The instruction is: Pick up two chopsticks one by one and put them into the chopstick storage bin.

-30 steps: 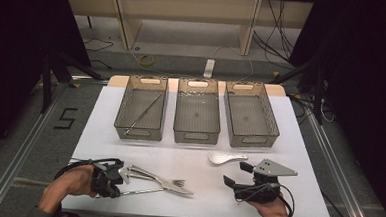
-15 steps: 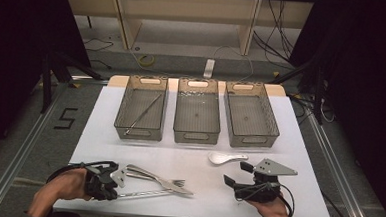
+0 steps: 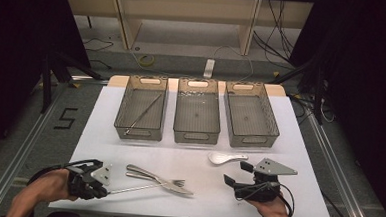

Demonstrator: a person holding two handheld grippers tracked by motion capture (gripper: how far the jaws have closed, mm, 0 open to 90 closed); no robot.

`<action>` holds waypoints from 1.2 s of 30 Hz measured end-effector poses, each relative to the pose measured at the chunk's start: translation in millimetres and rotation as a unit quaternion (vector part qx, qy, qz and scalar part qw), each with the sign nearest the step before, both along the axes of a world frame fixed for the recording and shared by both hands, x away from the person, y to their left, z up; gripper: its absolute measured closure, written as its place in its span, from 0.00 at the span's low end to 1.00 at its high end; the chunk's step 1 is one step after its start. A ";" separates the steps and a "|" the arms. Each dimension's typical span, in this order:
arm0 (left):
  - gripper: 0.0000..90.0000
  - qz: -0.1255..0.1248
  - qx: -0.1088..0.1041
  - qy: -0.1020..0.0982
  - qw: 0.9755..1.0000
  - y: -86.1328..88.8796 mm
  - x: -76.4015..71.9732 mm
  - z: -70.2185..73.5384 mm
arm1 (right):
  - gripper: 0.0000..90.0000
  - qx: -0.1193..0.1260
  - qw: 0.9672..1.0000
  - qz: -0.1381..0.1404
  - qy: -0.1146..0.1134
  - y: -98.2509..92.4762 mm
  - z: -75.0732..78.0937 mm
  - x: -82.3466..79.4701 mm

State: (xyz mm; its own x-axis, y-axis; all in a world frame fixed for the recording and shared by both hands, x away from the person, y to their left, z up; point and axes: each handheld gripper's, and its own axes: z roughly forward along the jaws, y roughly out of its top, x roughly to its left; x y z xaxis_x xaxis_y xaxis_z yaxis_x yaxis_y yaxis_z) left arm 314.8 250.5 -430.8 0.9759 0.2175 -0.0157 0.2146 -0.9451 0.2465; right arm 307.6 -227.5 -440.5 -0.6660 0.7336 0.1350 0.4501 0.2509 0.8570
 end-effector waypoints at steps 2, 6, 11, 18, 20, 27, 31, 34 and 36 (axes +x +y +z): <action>0.94 0.026 -0.014 -0.014 0.999 6.1 1.3 2.3 | 0.27 0.000 1.000 -0.001 0.000 0.1 -0.1 0.2; 0.94 0.070 -0.046 -0.040 0.996 12.1 9.8 8.3 | 0.27 -0.001 1.000 -0.001 0.002 0.3 0.0 0.5; 0.94 0.117 -0.075 -0.059 0.989 12.8 26.9 13.1 | 0.27 0.001 1.000 -0.001 0.001 0.1 0.0 0.6; 0.94 0.198 -0.121 -0.077 0.970 4.6 52.8 21.1 | 0.27 0.002 1.000 0.000 0.000 0.1 0.4 0.1; 0.94 0.217 -0.130 -0.089 0.963 0.6 59.9 24.9 | 0.27 0.002 1.000 0.000 -0.001 0.1 0.5 0.0; 0.94 0.253 -0.164 -0.100 0.948 -13.8 84.2 38.0 | 0.27 0.003 1.000 0.000 -0.002 -0.6 0.9 -0.1; 0.94 0.267 -0.177 -0.104 0.942 -21.7 95.8 46.0 | 0.27 0.004 1.000 0.000 -0.002 -0.8 1.1 -0.2; 0.94 0.276 -0.189 -0.104 0.937 -26.4 104.4 51.9 | 0.27 0.004 1.000 0.000 -0.002 -0.9 1.0 -0.2; 0.94 0.279 -0.193 -0.106 0.935 -29.8 109.8 55.5 | 0.27 0.004 1.000 0.001 -0.002 -0.9 1.2 -0.3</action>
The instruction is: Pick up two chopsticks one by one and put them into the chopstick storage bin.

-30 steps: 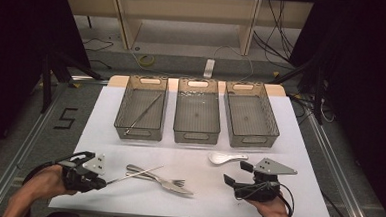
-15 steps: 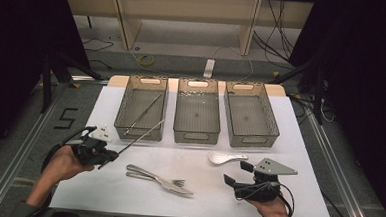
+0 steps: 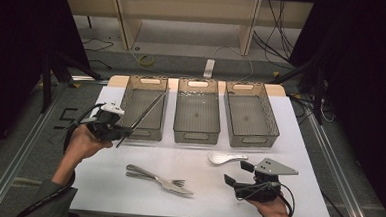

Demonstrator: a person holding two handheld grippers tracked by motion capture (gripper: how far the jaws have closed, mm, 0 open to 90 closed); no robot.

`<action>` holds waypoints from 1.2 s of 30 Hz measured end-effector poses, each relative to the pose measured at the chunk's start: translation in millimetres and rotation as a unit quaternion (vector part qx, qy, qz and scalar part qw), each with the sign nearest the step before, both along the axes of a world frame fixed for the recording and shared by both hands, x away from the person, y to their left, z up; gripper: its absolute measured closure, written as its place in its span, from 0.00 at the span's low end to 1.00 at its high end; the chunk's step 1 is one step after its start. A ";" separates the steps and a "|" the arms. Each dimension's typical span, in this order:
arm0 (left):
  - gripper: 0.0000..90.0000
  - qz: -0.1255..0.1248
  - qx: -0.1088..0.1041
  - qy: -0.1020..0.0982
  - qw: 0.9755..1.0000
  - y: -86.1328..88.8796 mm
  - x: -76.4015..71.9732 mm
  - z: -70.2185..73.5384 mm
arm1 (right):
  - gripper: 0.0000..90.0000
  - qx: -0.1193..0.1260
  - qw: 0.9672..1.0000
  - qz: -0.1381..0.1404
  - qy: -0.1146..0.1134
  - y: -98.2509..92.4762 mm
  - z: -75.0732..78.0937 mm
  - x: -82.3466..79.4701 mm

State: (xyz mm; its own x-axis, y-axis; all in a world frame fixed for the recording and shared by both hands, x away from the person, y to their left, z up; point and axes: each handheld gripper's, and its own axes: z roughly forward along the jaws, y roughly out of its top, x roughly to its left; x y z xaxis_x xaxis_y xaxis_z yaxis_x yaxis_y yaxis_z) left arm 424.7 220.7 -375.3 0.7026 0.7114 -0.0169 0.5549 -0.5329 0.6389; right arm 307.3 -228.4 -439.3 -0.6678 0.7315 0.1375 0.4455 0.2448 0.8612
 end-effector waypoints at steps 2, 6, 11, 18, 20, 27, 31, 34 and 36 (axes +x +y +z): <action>0.94 0.005 -0.004 -0.002 1.000 -2.8 5.7 3.5 | 0.27 0.001 1.000 0.000 0.000 0.1 0.1 0.0; 0.94 0.021 -0.013 -0.005 1.000 -6.4 20.1 9.1 | 0.27 0.002 1.000 -0.001 0.000 -0.1 0.2 -0.1; 0.94 0.040 -0.021 -0.011 0.999 -9.6 38.5 14.1 | 0.27 0.003 1.000 0.001 0.001 -0.1 0.4 -0.3; 0.94 0.065 -0.026 -0.012 0.997 -7.4 59.9 17.3 | 0.27 0.004 1.000 0.001 0.001 -0.7 0.1 0.0; 0.94 0.073 -0.027 -0.012 0.997 -7.2 65.0 16.5 | 0.27 0.004 1.000 0.001 0.001 -0.7 0.1 -0.2; 0.94 0.090 -0.030 -0.013 0.995 -6.6 80.7 12.8 | 0.27 0.005 1.000 0.001 0.001 -0.6 0.1 -0.2; 0.94 0.100 -0.024 -0.006 0.995 -5.3 89.9 7.5 | 0.27 0.005 1.000 0.002 0.001 -0.8 0.1 -0.4; 0.94 0.110 -0.024 -0.005 0.994 -4.1 93.7 2.6 | 0.27 0.005 1.000 0.001 0.002 -1.0 -0.1 -0.4; 0.94 0.112 -0.024 -0.002 0.993 -3.2 94.8 -0.8 | 0.27 0.007 1.000 0.000 0.003 -1.2 0.2 -0.6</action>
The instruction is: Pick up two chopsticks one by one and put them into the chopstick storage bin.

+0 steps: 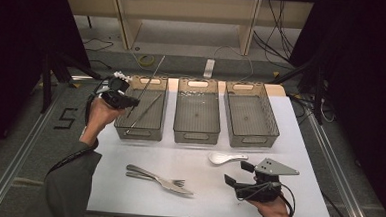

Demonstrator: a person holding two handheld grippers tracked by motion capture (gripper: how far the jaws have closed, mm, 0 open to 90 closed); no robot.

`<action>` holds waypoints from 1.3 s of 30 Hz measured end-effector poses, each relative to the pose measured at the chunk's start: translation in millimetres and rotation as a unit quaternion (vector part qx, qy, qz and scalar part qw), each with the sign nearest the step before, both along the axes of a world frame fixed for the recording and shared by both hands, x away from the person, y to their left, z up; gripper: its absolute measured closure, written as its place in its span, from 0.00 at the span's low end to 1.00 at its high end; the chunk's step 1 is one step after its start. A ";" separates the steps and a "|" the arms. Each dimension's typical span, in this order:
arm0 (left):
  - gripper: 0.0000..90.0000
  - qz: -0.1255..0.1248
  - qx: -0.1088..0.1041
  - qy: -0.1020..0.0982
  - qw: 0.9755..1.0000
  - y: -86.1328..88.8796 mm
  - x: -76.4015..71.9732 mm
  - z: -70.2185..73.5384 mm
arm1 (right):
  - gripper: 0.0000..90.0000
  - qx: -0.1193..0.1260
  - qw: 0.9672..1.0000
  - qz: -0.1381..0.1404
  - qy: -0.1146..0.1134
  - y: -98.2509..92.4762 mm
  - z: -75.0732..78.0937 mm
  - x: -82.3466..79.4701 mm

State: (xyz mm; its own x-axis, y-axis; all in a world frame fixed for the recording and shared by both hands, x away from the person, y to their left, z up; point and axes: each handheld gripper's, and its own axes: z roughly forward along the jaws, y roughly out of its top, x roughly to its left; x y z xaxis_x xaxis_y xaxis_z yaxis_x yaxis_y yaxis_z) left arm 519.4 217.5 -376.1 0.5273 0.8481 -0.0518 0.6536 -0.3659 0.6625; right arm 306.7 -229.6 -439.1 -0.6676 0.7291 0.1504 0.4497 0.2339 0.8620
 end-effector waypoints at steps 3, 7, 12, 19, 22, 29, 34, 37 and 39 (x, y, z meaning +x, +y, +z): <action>0.94 0.003 0.001 0.003 1.000 1.2 0.4 -5.4 | 0.27 -0.001 1.000 0.001 0.001 0.0 -0.4 0.2; 0.94 0.009 -0.001 0.005 1.000 2.5 0.5 -12.3 | 0.27 0.000 1.000 0.001 0.001 0.1 -0.3 0.0; 0.94 0.011 0.003 0.014 1.000 1.2 0.4 -23.2 | 0.27 0.000 1.000 0.000 0.000 0.0 0.2 0.0; 0.93 0.021 0.005 0.024 0.999 3.8 1.4 -29.7 | 0.27 0.000 1.000 0.000 0.000 -0.1 0.0 -0.3; 0.93 0.027 0.001 0.025 0.999 4.2 1.3 -31.0 | 0.27 0.000 1.000 0.001 0.000 0.0 -0.1 -0.2; 0.91 0.028 0.009 0.048 0.998 3.5 1.9 -38.4 | 0.27 0.000 1.000 0.001 -0.001 0.0 0.0 -0.2; 0.61 0.041 -0.018 0.046 0.998 3.1 -1.0 -35.0 | 0.27 0.000 1.000 0.001 -0.001 -0.6 0.4 -0.8; 0.48 0.032 -0.033 0.042 0.998 1.4 -6.8 -29.4 | 0.27 0.000 1.000 0.000 0.000 -0.4 0.1 -0.3; 0.43 0.022 -0.044 0.032 0.998 -0.4 -12.9 -25.3 | 0.27 0.000 1.000 0.000 -0.001 -0.5 0.1 -0.1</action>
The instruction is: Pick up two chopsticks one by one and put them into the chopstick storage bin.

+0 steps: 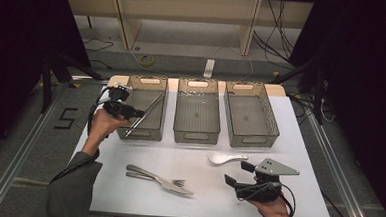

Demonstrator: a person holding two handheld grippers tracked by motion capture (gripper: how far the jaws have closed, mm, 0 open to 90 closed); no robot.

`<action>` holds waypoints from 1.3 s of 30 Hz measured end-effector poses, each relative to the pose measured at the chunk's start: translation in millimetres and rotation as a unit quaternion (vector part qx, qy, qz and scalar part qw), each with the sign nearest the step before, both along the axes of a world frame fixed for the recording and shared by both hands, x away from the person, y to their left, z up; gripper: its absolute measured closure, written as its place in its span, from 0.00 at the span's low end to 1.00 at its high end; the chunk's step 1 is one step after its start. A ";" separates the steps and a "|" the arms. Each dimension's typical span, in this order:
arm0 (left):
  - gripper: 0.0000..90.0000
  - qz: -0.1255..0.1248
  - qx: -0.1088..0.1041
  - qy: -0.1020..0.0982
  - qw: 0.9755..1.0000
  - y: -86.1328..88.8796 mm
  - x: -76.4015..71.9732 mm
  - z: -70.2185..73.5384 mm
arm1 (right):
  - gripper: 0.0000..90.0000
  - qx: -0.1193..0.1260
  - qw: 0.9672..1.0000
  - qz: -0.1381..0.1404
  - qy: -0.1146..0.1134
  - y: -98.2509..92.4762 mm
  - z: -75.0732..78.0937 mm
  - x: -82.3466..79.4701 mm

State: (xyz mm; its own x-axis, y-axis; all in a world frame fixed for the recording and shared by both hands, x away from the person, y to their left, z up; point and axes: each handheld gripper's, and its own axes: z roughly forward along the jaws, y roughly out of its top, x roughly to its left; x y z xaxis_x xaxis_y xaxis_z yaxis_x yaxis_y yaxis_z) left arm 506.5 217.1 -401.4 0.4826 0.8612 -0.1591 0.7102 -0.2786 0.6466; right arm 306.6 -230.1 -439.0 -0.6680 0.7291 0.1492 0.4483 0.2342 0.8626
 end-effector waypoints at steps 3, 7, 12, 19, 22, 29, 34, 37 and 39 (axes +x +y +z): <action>0.39 -0.012 -0.010 -0.019 1.000 -0.5 -11.3 6.8 | 0.27 0.000 1.000 0.000 -0.001 -0.2 0.1 -0.1; 0.34 -0.031 -0.027 -0.036 0.998 -2.3 -29.4 11.3 | 0.27 -0.001 1.000 0.000 -0.003 -0.9 0.4 1.4; 0.28 -0.048 -0.041 -0.051 0.997 -5.1 -50.3 13.1 | 0.26 -0.003 1.000 0.009 0.004 -1.2 1.6 4.0; 0.25 -0.063 -0.102 -0.078 0.990 -9.0 -78.4 7.7 | 0.26 -0.019 1.000 0.009 -0.002 -1.3 2.6 9.3; 0.23 -0.075 -0.118 -0.086 0.986 -11.5 -87.3 5.7 | 0.26 -0.032 0.999 0.005 -0.006 -3.0 2.9 15.1; 0.21 -0.080 -0.128 -0.086 0.985 -12.8 -98.0 -5.4 | 0.27 -0.052 0.999 -0.001 -0.003 -6.6 1.7 33.1; 0.20 -0.092 -0.142 -0.100 0.980 -15.0 -109.9 -3.6 | 0.27 -0.060 0.998 0.003 0.000 -6.9 0.1 41.9; 0.19 -0.095 -0.149 -0.106 0.979 -16.8 -116.5 -3.2 | 0.27 -0.063 0.998 0.005 0.003 -7.6 -0.6 47.2; 0.18 -0.098 -0.148 -0.106 0.979 -17.2 -119.1 -3.8 | 0.27 -0.069 0.998 0.007 0.007 -7.6 -1.9 51.9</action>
State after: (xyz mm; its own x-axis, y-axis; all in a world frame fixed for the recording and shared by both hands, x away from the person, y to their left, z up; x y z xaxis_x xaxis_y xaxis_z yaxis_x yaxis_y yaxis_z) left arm 387.4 199.9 -405.2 0.6824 0.6808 -0.2661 0.5038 -0.1743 0.8460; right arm 358.5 -237.7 -440.9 -0.6765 0.7342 0.0574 0.4555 0.3558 0.8160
